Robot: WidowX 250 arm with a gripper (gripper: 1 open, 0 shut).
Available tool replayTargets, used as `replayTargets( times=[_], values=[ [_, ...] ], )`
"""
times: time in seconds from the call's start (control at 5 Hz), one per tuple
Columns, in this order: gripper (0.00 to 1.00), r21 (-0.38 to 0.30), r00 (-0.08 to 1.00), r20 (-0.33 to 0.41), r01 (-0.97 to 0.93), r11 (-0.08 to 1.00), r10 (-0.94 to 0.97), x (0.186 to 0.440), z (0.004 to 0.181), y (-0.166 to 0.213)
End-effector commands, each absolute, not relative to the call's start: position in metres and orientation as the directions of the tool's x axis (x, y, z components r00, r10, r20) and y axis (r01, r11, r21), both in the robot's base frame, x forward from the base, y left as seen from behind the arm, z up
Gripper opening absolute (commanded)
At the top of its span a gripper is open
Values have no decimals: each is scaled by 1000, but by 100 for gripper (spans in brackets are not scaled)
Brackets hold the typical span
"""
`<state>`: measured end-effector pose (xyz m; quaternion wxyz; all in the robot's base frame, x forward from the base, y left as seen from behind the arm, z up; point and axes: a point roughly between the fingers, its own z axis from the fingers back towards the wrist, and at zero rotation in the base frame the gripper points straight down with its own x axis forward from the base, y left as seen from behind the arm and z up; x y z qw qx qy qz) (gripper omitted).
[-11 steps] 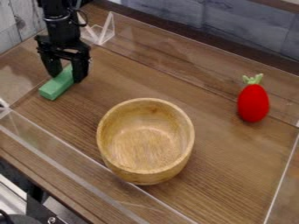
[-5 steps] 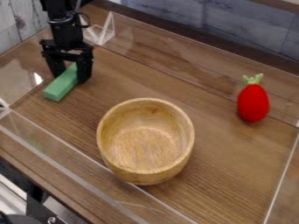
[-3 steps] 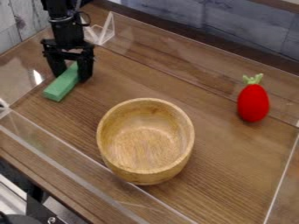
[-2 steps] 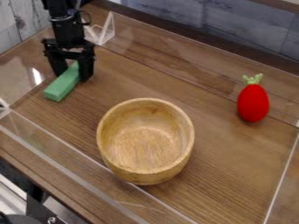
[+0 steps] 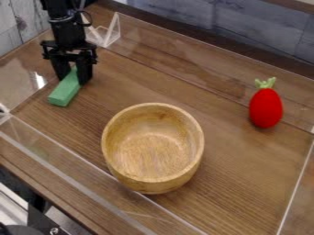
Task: Put the green stick in the brown bowl
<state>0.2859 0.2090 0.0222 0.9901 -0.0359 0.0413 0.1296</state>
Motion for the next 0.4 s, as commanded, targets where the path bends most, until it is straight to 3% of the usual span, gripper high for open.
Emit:
replayTargets(
  times=[0.0,0.2],
  values=[
    [0,-40,949,-9,-316,948,316,281,61,228],
    [0,-55,945,12,-325,944,326,279,82,225]
  ],
)
